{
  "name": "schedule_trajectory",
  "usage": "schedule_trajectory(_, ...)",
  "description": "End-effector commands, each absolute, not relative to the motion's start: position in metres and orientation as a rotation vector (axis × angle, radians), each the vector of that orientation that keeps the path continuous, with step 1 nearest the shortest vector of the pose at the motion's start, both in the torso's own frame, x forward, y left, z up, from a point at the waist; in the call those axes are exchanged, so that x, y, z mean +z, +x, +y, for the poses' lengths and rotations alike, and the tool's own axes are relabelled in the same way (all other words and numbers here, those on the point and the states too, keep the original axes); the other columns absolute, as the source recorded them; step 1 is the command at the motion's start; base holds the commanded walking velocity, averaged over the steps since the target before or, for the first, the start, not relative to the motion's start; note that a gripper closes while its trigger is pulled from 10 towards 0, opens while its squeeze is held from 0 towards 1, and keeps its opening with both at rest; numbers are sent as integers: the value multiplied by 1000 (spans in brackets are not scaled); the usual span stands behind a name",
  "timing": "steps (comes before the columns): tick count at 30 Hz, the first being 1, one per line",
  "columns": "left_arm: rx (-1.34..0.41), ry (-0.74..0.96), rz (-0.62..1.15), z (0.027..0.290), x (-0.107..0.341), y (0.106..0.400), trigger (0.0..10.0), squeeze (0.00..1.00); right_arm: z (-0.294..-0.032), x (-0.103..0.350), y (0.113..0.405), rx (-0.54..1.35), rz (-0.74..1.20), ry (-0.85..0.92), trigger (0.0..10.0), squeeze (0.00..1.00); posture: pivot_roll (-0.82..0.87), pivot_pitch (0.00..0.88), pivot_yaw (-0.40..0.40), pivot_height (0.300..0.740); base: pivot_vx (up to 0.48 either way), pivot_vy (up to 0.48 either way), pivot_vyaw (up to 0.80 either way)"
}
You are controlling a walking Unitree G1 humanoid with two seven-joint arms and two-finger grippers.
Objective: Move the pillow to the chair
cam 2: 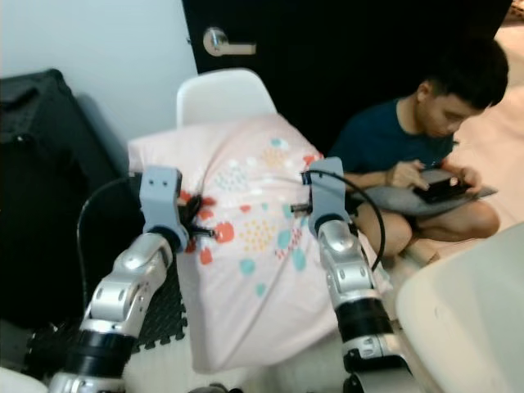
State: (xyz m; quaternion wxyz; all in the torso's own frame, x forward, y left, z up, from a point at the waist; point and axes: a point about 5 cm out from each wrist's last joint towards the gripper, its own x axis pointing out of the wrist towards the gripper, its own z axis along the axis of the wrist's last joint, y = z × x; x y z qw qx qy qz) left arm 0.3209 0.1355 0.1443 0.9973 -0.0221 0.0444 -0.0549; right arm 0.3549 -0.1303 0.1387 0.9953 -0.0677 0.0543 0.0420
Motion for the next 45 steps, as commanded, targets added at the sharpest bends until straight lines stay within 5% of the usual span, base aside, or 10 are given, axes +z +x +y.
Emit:
schedule_trajectory(1, -123, -48, 56, 132, 151, 321, 10000, 0, -131, 144, 356, 85, 81, -139, 10000, 0, 56, 125, 55, 740, 345, 0, 0)
schedule_trajectory(19, -115, -46, 65, 132, 149, 321, 10000, 0, -130, 144, 357, 88, 76, -143, 10000, 0, 55, 125, 54, 740, 337, 0, 0)
schedule_trajectory(45, -69, -19, 80, 135, 144, 322, 10000, 0, -130, 145, 357, 75, 62, -123, 10000, 0, 59, 120, 46, 740, 0, -106, 0)
